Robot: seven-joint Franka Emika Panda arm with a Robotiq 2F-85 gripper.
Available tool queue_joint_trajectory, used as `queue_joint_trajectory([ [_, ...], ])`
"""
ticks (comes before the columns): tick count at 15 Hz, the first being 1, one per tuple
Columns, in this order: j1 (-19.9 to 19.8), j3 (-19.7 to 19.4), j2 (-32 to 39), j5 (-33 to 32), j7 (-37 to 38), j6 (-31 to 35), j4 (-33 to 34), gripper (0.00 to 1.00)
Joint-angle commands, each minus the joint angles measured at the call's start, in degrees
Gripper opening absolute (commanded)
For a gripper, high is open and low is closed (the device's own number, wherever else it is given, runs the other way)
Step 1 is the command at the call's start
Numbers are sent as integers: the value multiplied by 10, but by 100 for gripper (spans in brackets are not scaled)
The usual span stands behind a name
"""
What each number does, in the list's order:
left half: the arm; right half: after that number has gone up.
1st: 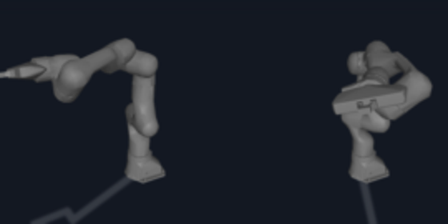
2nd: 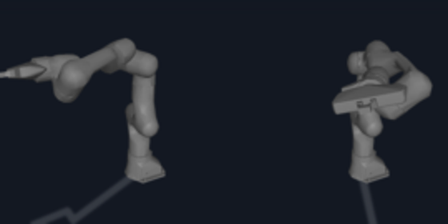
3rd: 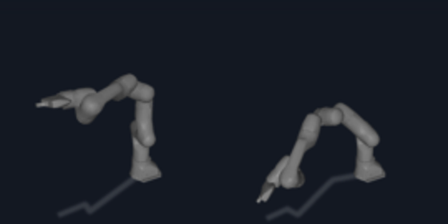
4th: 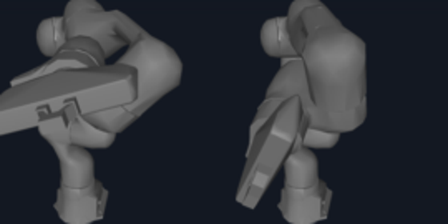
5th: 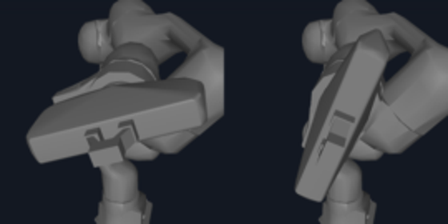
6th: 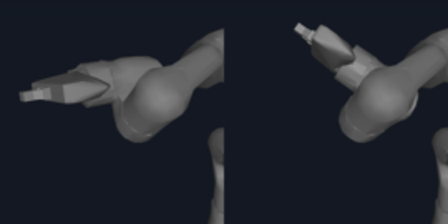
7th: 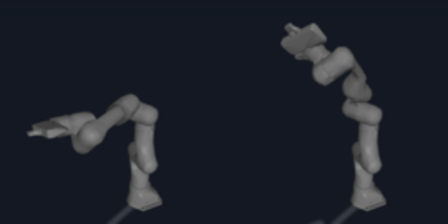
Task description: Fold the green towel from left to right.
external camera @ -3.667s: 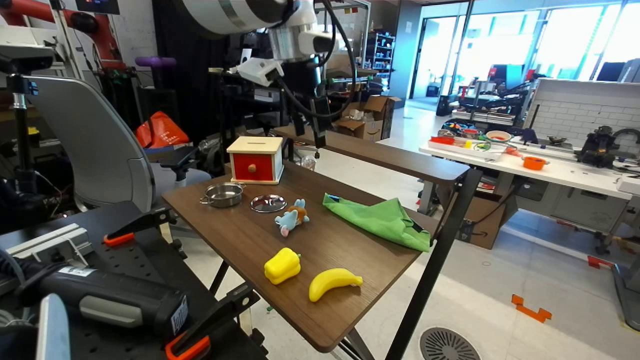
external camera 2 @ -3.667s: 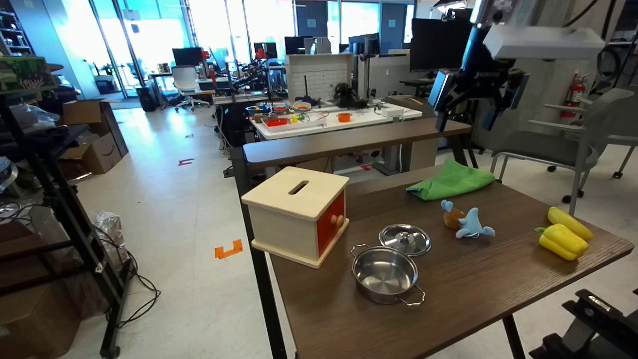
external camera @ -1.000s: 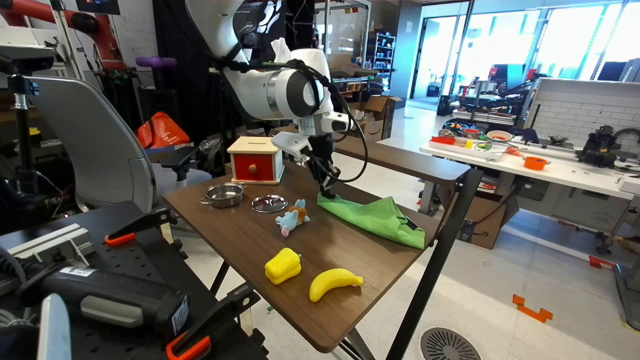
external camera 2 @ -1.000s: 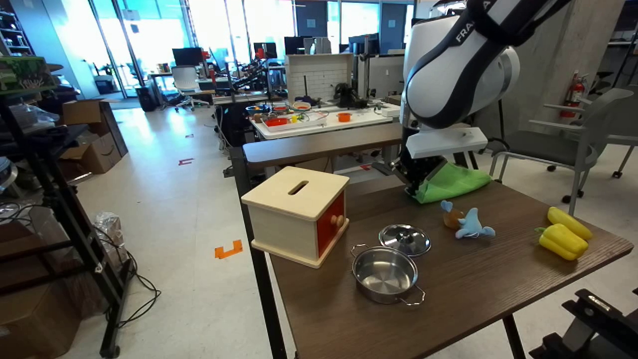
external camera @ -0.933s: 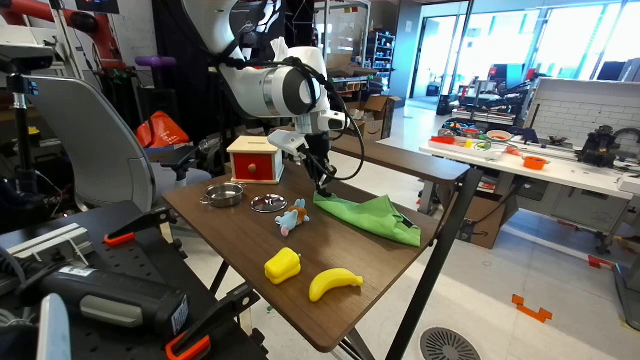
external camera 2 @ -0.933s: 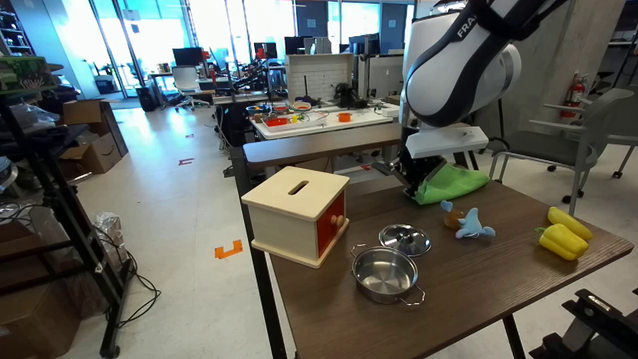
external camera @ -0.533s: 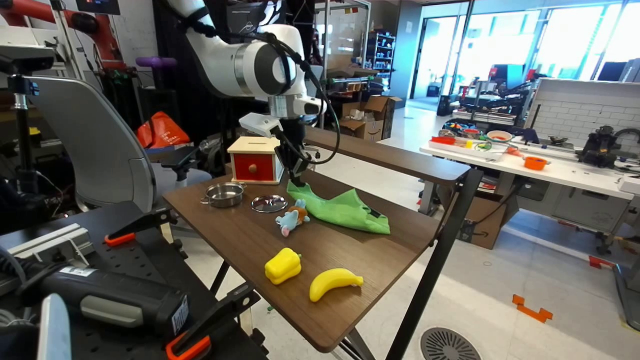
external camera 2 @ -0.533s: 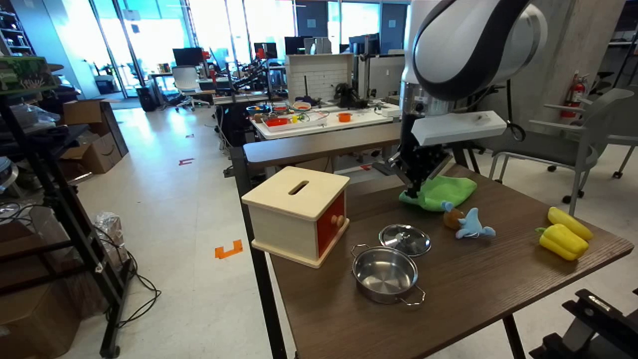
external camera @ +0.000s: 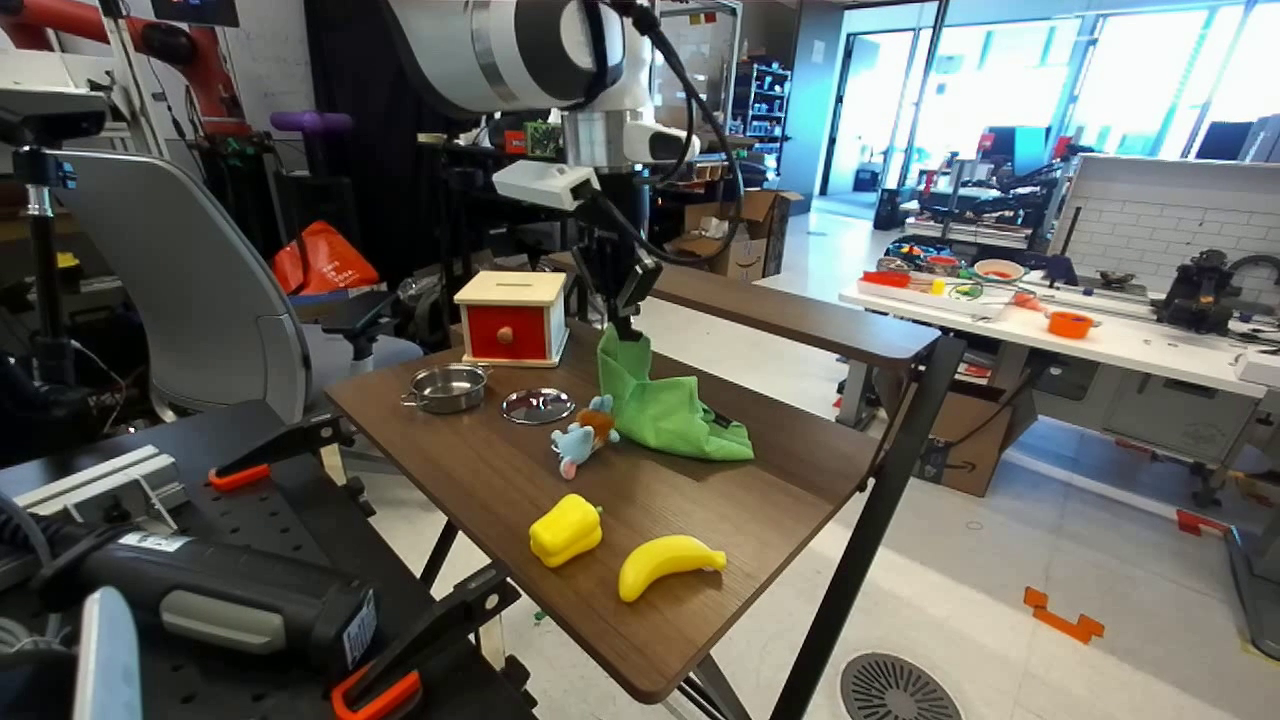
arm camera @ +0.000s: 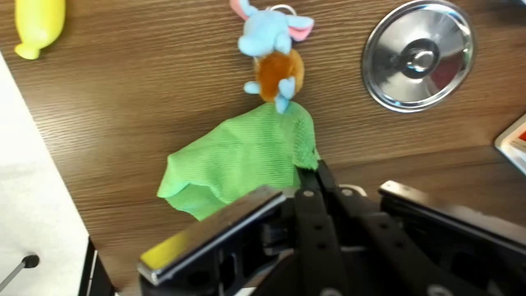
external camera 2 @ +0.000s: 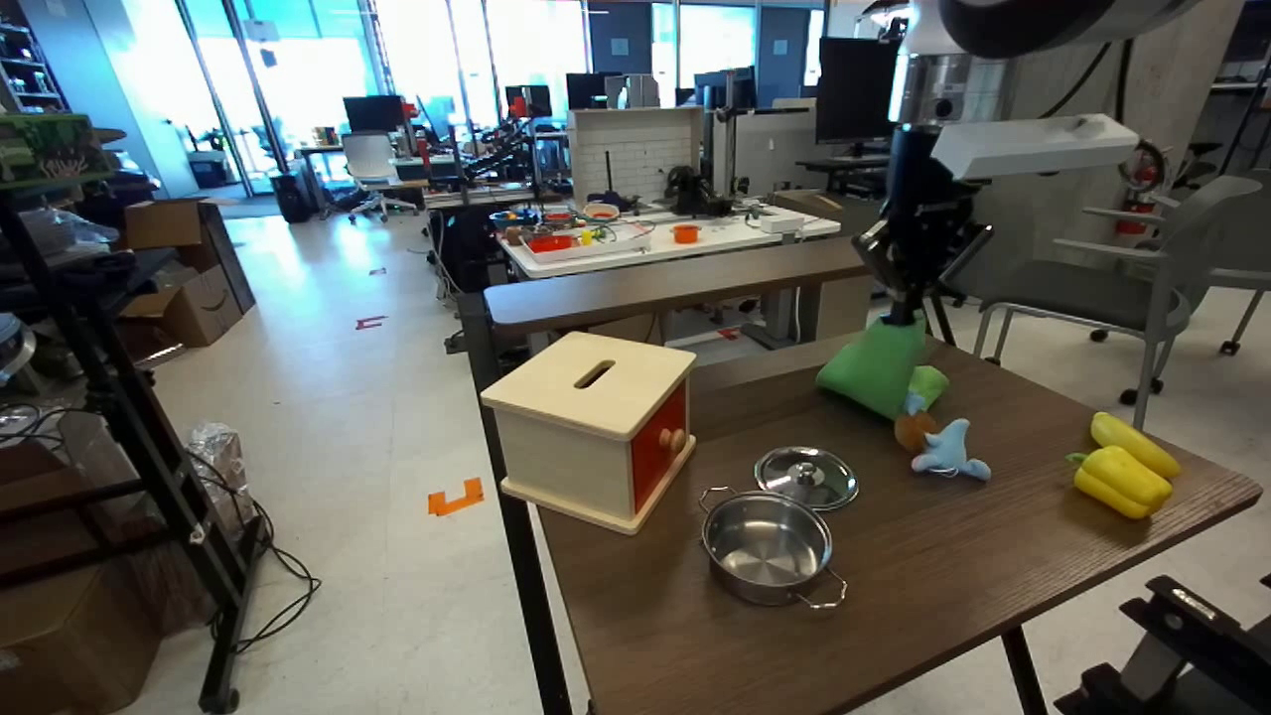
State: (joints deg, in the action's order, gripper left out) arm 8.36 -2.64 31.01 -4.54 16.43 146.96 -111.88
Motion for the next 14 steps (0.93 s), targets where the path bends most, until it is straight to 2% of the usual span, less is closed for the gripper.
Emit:
queue_joint_trajectory([
  [1,-45,0,2,21,-46,-23,8,1],
  [6,-84,-3,67,35,-64,-32,55,1],
  [14,-79,-28,176,29,-31,-50,145,1],
])
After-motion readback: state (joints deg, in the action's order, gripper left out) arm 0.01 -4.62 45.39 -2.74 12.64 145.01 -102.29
